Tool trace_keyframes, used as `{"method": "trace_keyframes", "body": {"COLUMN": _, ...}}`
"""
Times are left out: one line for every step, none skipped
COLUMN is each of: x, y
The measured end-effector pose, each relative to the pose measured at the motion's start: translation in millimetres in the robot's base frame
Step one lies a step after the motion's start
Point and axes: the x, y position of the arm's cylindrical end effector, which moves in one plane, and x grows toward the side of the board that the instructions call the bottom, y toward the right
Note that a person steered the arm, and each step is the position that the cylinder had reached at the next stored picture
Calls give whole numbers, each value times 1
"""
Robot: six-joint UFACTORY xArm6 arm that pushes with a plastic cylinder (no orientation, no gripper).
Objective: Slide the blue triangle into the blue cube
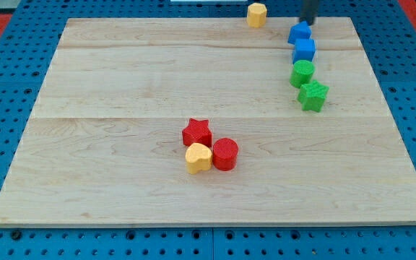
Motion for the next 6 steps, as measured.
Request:
{"method": "trace_keyframes", "body": {"x": 24, "y": 17}}
{"method": "trace_keyframes", "body": {"x": 38, "y": -9}}
{"method": "trace_keyframes", "body": {"x": 9, "y": -1}}
{"method": "trace_keyframes", "body": {"x": 19, "y": -59}}
{"method": "trace_keyframes", "body": {"x": 52, "y": -45}}
{"method": "trace_keyframes", "body": {"x": 89, "y": -27}}
